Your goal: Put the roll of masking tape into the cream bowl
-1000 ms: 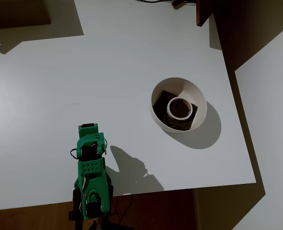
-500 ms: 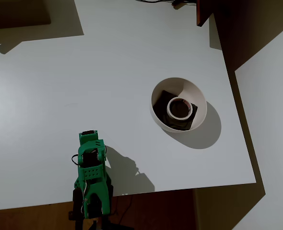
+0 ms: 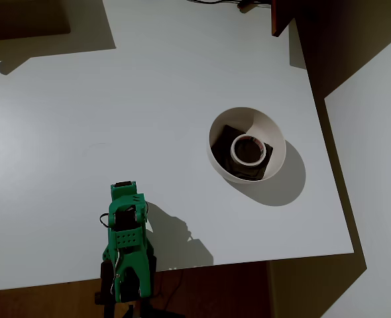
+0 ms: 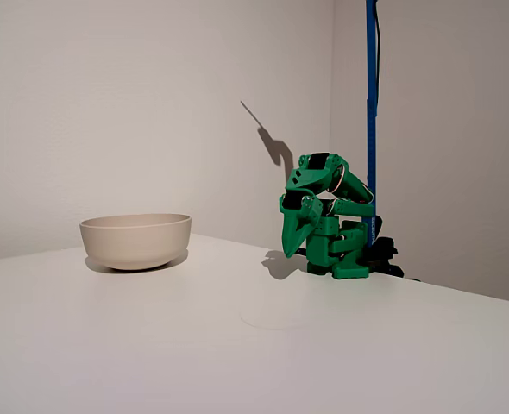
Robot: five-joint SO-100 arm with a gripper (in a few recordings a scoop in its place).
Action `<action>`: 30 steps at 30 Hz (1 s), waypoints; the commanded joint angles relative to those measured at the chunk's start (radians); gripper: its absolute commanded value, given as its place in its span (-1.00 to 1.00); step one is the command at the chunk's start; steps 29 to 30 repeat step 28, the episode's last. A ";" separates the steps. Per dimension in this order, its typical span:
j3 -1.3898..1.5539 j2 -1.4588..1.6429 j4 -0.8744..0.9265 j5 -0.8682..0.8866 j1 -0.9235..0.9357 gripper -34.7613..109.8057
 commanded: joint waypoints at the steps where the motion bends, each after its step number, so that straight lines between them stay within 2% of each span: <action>1: -0.008 0.005 0.008 0.002 -0.009 -0.55; 15: -0.008 0.005 0.008 0.002 -0.009 -0.63; 30: -0.008 0.005 0.008 0.002 -0.009 -0.63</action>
